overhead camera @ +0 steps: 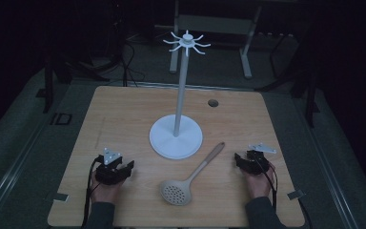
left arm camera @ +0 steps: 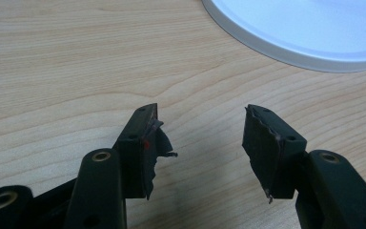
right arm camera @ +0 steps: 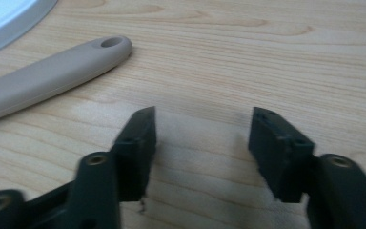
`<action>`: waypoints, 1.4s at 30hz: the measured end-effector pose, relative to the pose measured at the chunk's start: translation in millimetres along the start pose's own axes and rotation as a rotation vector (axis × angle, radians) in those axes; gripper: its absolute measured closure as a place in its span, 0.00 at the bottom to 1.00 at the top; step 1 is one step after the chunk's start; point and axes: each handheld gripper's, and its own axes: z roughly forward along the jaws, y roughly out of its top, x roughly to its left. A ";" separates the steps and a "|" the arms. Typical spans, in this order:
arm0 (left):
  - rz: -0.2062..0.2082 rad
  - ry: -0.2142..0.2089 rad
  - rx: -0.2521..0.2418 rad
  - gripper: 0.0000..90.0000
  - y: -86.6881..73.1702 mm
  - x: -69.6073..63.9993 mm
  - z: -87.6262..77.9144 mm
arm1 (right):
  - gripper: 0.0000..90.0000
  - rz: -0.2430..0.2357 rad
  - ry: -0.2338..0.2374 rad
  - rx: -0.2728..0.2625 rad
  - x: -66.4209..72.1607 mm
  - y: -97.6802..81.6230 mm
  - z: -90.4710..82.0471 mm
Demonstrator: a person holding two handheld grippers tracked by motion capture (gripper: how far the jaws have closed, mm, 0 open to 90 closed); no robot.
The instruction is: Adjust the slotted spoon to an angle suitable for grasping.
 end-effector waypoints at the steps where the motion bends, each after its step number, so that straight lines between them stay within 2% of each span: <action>1: -0.002 -0.001 -0.002 0.52 0.0 0.3 -0.2 | 0.51 0.011 0.012 -0.001 -0.5 0.5 -0.6; 4: -0.006 0.000 -0.006 0.52 0.0 0.7 -0.6 | 0.50 0.016 0.029 0.002 0.8 3.3 -2.3; 7: -0.005 0.002 -0.008 0.52 -0.2 0.7 -1.4 | 0.58 -0.043 0.057 -0.044 7.8 12.8 -9.3; 9: -0.002 0.001 -0.006 0.52 -0.3 0.2 -1.3 | 0.67 -0.075 0.079 -0.076 12.4 19.9 -12.2; 11: -0.004 0.000 -0.008 0.52 -0.3 0.2 -1.1 | 0.83 -0.112 0.105 -0.092 17.9 29.5 -12.7; 13: -0.006 -0.001 -0.007 0.52 -0.3 0.4 -0.8 | 0.94 -0.148 0.101 -0.105 22.6 37.5 -12.0; 15: -0.006 -0.002 -0.007 0.52 -0.3 0.4 -0.6 | 0.99 -0.170 0.103 -0.094 26.8 47.1 -8.6; 20: -0.001 -0.005 -0.006 0.52 -0.2 -0.5 -0.4 | 1.00 -0.205 0.116 -0.070 33.7 64.4 4.8; 25: 0.005 -0.006 -0.003 0.53 0.2 -1.7 0.2 | 1.00 -0.191 0.145 -0.012 37.1 72.5 27.4; 32: 0.006 -0.009 -0.003 0.52 0.3 -2.1 0.8 | 1.00 -0.175 0.160 0.050 43.0 74.1 48.9; 40: 0.008 -0.008 -0.003 0.52 0.4 -2.0 0.1 | 1.00 -0.213 0.138 0.111 47.0 69.5 60.4; 42: 0.008 -0.007 -0.003 0.52 0.5 -2.0 0.1 | 1.00 -0.209 0.140 0.105 46.7 68.9 60.1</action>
